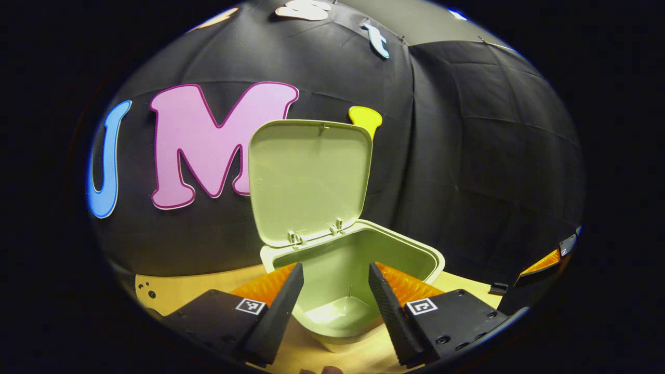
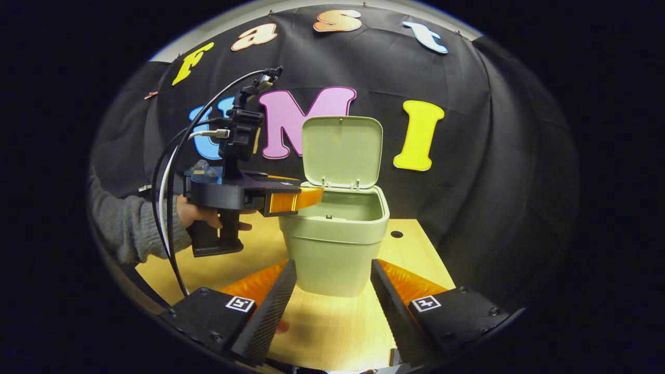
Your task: Press the lid of the desktop garbage bin to open it, pick up the crumpled paper on the desktop and throw it into the bin, then pick up the pop can on the desktop and drop it into the bin, and finally close the garbage bin lid.
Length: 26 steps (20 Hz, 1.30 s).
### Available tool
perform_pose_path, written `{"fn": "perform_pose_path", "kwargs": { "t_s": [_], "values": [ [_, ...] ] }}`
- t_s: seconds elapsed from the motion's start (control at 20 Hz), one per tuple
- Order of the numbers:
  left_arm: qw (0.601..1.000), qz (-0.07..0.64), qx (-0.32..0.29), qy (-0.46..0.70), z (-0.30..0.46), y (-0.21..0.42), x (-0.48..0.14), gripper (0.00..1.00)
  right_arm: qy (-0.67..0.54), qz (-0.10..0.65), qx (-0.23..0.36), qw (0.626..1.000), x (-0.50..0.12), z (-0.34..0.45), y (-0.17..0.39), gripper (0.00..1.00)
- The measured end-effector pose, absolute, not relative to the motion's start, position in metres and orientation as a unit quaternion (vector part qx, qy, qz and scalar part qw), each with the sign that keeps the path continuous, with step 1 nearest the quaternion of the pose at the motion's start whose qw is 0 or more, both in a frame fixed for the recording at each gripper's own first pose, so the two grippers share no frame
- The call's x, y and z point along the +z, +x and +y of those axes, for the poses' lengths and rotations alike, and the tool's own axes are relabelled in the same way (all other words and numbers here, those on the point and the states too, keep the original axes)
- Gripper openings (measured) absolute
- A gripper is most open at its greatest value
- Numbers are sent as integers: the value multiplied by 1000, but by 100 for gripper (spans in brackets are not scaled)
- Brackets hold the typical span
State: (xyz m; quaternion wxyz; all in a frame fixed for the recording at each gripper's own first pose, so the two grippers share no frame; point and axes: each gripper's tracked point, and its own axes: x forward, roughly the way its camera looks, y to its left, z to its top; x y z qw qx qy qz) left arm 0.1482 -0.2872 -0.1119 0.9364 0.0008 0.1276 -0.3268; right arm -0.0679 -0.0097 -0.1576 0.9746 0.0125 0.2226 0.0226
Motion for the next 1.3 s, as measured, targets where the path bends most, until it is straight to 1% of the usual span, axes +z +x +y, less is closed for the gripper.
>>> {"fn": "perform_pose_path", "kwargs": {
  "t_s": [0.05, 0.15, 0.2, 0.25, 0.4, 0.55, 0.65, 0.9, 1.3],
  "values": [
    [938, 126, -322, 1, -284, 149, -111, 84, 12, 223, 25, 974, -158, -8, -68, 93],
    [944, 123, -306, 3, -275, 149, -108, 88, 16, 223, 36, 974, -158, -3, -68, 94],
    [946, 123, -299, 3, -271, 148, -106, 93, 18, 223, 41, 974, -159, 0, -68, 96],
    [948, 121, -294, 3, -268, 146, -103, 95, 20, 224, 49, 973, -159, 4, -69, 98],
    [955, 107, -278, 5, -251, 137, -90, 95, 25, 230, 71, 970, -164, 17, -71, 98],
    [961, 104, -256, -6, -230, 126, -82, 95, 35, 242, 114, 963, -173, 40, -77, 98],
    [966, 103, -236, -16, -212, 117, -76, 95, 35, 253, 146, 956, -183, 57, -83, 98],
    [979, 96, -180, -16, -160, 96, -68, 95, 19, 284, 196, 938, -212, 86, -94, 98],
    [989, 119, -90, -17, -70, 42, -88, 95, -15, 326, 249, 912, -266, 113, -101, 98]
  ]
}}
